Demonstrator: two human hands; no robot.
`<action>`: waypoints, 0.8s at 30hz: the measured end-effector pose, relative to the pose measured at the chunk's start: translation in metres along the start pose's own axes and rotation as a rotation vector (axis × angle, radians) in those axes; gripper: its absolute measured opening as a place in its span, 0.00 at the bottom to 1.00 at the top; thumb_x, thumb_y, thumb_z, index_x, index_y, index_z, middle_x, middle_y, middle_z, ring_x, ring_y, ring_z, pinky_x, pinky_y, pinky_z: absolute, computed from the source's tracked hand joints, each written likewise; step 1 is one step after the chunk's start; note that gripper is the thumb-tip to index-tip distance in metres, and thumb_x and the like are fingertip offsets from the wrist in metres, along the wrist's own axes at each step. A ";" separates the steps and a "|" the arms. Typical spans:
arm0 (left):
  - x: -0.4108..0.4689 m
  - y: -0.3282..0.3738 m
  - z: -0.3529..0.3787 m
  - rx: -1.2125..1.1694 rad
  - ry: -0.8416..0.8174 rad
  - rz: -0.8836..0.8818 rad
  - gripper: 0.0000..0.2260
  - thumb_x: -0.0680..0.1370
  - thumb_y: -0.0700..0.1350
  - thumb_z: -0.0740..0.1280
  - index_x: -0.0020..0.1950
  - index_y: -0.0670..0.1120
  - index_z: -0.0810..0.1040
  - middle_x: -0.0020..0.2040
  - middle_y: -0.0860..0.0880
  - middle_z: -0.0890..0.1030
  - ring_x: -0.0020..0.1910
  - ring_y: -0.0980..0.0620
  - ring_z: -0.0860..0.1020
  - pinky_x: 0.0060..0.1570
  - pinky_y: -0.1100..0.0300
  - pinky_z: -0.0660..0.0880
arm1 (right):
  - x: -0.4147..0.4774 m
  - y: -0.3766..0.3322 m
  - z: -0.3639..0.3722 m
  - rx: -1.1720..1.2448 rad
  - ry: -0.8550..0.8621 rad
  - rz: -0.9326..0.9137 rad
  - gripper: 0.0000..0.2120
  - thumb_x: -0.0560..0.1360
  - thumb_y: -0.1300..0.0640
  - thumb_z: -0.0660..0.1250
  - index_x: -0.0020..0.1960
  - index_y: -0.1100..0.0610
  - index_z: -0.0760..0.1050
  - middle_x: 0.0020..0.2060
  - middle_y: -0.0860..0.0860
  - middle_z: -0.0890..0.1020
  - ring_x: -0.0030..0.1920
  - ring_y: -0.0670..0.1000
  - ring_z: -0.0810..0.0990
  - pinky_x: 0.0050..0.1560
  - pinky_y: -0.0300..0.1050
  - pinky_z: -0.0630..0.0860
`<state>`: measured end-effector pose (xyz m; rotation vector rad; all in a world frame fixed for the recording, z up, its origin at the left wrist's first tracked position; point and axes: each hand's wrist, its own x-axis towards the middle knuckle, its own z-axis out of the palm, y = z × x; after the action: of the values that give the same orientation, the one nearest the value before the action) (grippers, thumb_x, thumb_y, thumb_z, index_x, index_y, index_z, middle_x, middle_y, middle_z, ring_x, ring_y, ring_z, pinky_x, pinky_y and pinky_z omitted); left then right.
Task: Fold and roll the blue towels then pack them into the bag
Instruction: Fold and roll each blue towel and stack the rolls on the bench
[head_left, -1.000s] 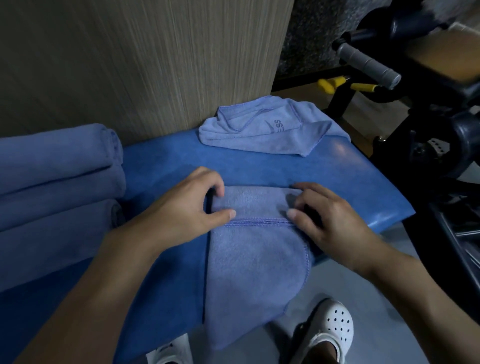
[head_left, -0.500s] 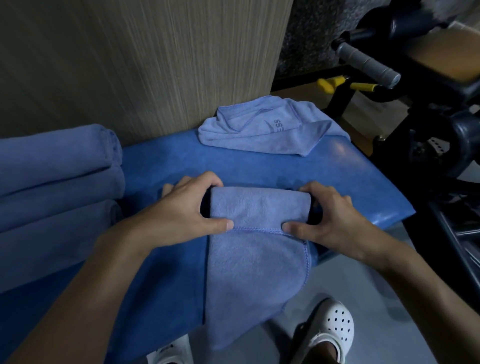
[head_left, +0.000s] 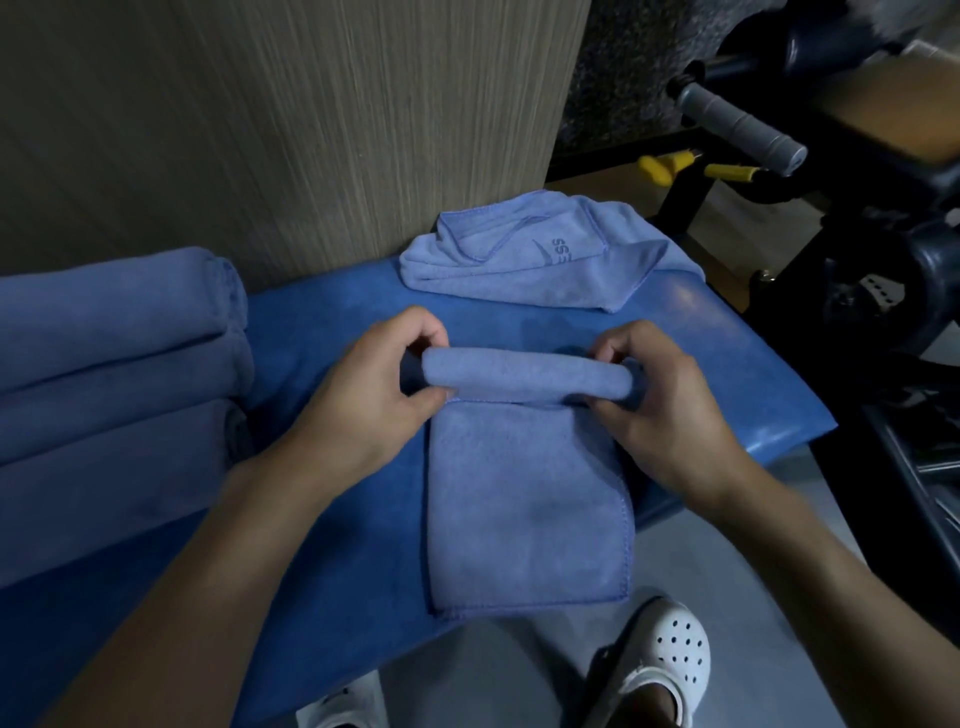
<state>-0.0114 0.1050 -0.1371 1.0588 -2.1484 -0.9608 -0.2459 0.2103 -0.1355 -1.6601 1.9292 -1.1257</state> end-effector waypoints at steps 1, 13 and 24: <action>-0.001 0.000 -0.001 0.004 -0.026 0.011 0.13 0.72 0.38 0.73 0.46 0.51 0.72 0.44 0.52 0.79 0.45 0.47 0.78 0.45 0.42 0.75 | -0.001 0.000 -0.002 -0.022 -0.014 -0.034 0.12 0.66 0.58 0.68 0.43 0.44 0.69 0.44 0.43 0.77 0.49 0.49 0.78 0.55 0.64 0.71; -0.012 0.012 -0.013 -0.028 -0.300 -0.059 0.19 0.67 0.66 0.66 0.40 0.51 0.76 0.52 0.50 0.81 0.55 0.53 0.77 0.46 0.72 0.69 | -0.030 -0.001 -0.020 -0.077 -0.261 -0.049 0.16 0.68 0.39 0.67 0.49 0.45 0.68 0.57 0.37 0.73 0.64 0.45 0.71 0.65 0.58 0.66; -0.013 0.007 -0.012 0.252 -0.420 -0.139 0.34 0.57 0.73 0.66 0.61 0.62 0.71 0.58 0.67 0.64 0.61 0.62 0.64 0.66 0.63 0.63 | -0.028 -0.003 -0.023 -0.213 -0.353 0.075 0.33 0.69 0.38 0.71 0.69 0.41 0.60 0.59 0.40 0.70 0.60 0.41 0.64 0.68 0.47 0.60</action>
<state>0.0012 0.1143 -0.1268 1.2238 -2.6215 -1.0731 -0.2534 0.2440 -0.1254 -1.7386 1.9086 -0.5659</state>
